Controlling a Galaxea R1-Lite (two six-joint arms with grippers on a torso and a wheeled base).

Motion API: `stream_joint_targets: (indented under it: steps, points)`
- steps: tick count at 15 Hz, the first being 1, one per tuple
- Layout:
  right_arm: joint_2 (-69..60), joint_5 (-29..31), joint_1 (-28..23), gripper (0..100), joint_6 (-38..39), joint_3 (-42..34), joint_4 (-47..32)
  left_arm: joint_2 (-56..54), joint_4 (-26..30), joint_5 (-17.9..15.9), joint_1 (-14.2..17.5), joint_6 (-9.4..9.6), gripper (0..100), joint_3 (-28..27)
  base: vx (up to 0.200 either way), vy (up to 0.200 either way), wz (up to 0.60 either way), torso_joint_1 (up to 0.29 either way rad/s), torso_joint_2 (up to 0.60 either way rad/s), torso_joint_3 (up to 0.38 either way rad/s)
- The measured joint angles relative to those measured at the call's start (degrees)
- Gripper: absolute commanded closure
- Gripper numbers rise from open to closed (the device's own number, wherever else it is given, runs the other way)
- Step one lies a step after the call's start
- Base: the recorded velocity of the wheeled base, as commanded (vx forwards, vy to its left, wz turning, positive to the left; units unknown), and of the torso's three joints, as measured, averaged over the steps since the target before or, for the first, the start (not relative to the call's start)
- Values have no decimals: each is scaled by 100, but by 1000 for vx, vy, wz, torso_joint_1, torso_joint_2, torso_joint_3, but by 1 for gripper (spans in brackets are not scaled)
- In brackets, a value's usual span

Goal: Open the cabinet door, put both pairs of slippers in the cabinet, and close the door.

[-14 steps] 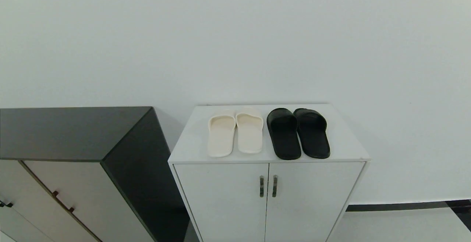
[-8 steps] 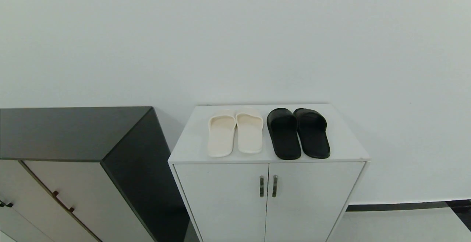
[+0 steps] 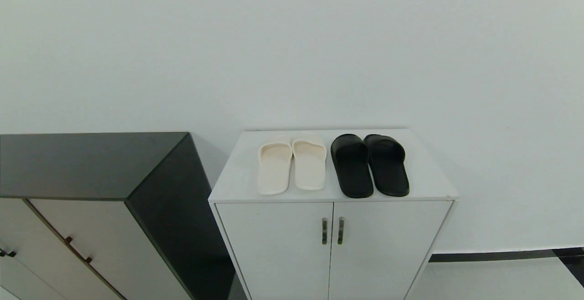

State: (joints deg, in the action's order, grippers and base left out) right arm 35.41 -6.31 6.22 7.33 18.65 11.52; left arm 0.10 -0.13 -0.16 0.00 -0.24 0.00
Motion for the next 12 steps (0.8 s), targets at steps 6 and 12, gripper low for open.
stream_joint_targets:
  steps: [6,12]
  points:
    - [3106,2360,2609,0,767,581,1658,0,-2,-2,2,6,100,0,0,0,0,0,0,0]
    - [5860,3699,3107,0,695,1921,3191,0,-2,-9,0,2,100,0,0,0,0,0,0,0]
